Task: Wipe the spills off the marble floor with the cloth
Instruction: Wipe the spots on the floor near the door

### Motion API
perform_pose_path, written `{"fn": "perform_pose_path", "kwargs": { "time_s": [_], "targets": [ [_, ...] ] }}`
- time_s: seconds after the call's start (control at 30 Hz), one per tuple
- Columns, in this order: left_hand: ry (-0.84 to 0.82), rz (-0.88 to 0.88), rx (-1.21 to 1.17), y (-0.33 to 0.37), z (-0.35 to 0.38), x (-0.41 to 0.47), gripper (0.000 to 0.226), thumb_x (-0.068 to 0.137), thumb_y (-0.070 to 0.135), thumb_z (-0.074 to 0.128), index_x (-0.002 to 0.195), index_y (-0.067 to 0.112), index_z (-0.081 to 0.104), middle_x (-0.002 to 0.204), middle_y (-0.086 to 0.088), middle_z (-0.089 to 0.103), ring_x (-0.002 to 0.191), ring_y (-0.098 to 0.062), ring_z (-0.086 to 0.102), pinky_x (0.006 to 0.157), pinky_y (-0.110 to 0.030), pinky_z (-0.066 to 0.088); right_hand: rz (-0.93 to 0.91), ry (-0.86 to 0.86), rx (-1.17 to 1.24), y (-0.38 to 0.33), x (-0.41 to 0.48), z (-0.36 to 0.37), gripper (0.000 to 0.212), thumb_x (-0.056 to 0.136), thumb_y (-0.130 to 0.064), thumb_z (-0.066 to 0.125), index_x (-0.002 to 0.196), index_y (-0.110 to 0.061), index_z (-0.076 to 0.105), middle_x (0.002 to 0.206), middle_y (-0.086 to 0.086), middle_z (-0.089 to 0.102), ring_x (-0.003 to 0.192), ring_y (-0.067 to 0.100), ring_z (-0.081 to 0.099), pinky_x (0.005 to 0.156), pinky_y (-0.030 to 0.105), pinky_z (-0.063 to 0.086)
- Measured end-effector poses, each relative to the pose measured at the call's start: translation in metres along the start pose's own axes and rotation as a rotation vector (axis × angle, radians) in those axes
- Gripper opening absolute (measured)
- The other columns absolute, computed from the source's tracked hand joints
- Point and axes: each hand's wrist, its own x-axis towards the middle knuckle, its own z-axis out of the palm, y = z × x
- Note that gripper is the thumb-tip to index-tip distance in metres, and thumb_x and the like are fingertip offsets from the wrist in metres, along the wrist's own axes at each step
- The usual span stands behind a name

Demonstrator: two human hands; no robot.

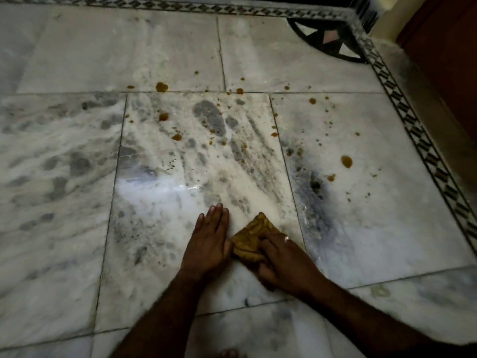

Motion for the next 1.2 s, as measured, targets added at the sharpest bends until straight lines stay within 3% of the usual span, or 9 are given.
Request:
{"fn": "perform_pose_path", "kwargs": {
  "time_s": [0.13,0.3,0.43,0.57,0.67,0.73,0.87,1.0,1.2],
  "targets": [
    [-0.017,0.102,-0.067,0.02,-0.002,0.013,0.066,0.086,0.033,0.037,0.143,0.003,0.052,0.149,-0.023,0.048,0.138,-0.045,0.045,0.117,-0.044,0.02,0.136,-0.072,0.172,0.005,0.005,-0.047,0.062,0.082,-0.063,0.043,0.113,-0.014,0.064,0.103,0.001,0.067,0.09,0.016,0.061,0.072,0.026,0.035],
    [-0.153,-0.03,-0.447,0.041,-0.041,0.042,0.07,0.079,0.041,0.046,0.147,0.024,0.049,0.161,-0.009,0.035,0.15,-0.026,0.027,0.12,-0.034,0.019,0.282,-0.144,0.56,0.025,0.025,-0.092,0.017,0.096,-0.016,0.073,0.112,-0.008,0.073,0.101,0.006,0.074,0.093,0.018,0.068,0.083,0.036,0.054],
    [-0.34,-0.053,-0.57,0.051,-0.066,0.053,0.059,0.091,0.031,0.067,0.145,0.019,0.048,0.164,-0.001,0.024,0.152,-0.014,0.0,0.123,-0.038,0.01,0.383,-0.179,0.947,0.034,0.02,-0.13,0.014,0.094,-0.001,0.069,0.107,-0.003,0.075,0.094,0.012,0.074,0.083,0.022,0.069,0.066,0.025,0.057],
    [-0.384,-0.205,-1.113,0.057,-0.077,0.065,0.037,0.086,0.007,0.071,0.122,0.008,0.066,0.128,-0.006,0.066,0.12,-0.015,0.059,0.099,-0.029,0.046,0.436,0.017,1.451,0.045,0.023,-0.152,0.021,0.096,-0.022,0.068,0.109,-0.009,0.076,0.107,0.016,0.074,0.099,0.032,0.069,0.086,0.038,0.06],
    [-0.334,-0.367,-1.284,0.062,-0.08,0.07,0.01,0.09,0.015,0.067,0.097,0.011,0.061,0.092,-0.004,0.068,0.089,-0.019,0.064,0.079,-0.028,0.05,0.533,0.025,1.801,0.049,0.012,-0.121,0.061,0.089,-0.062,0.062,0.124,-0.013,0.075,0.118,0.017,0.075,0.105,0.031,0.073,0.09,0.041,0.061],
    [-0.343,-0.424,-1.224,0.061,-0.079,0.067,0.009,0.097,0.02,0.061,0.09,0.019,0.056,0.085,0.001,0.065,0.079,-0.015,0.061,0.073,-0.028,0.047,0.6,-0.041,1.768,0.039,-0.001,-0.091,0.048,0.089,-0.051,0.067,0.116,-0.014,0.078,0.107,0.014,0.079,0.093,0.025,0.076,0.075,0.033,0.063],
    [-0.414,-0.385,-1.22,0.054,-0.081,0.055,0.017,0.095,0.018,0.065,0.109,0.026,0.061,0.092,0.003,0.072,0.084,-0.014,0.067,0.075,-0.028,0.05,0.598,0.105,1.733,0.031,0.004,-0.076,0.048,0.08,0.007,0.069,0.128,0.003,0.066,0.121,0.023,0.073,0.111,0.035,0.07,0.087,0.036,0.064],
    [-0.38,-0.301,-1.322,0.051,-0.087,0.056,0.063,0.084,-0.012,0.067,0.13,0.028,0.051,0.105,-0.02,0.074,0.097,-0.028,0.07,0.085,-0.036,0.057,0.62,0.297,1.623,0.031,0.016,-0.093,0.074,0.079,0.026,0.064,0.143,-0.01,0.051,0.12,0.015,0.073,0.096,0.025,0.077,0.077,0.039,0.066],
    [-0.251,-0.168,-1.237,0.055,-0.1,0.066,0.057,0.078,-0.015,0.072,0.128,0.011,0.063,0.101,-0.015,0.072,0.094,-0.022,0.069,0.083,-0.027,0.058,0.561,0.335,1.129,0.034,0.014,-0.102,0.086,0.073,0.018,0.08,0.139,-0.03,0.052,0.128,0.003,0.062,0.105,0.026,0.071,0.085,0.044,0.064]
  ]
}}
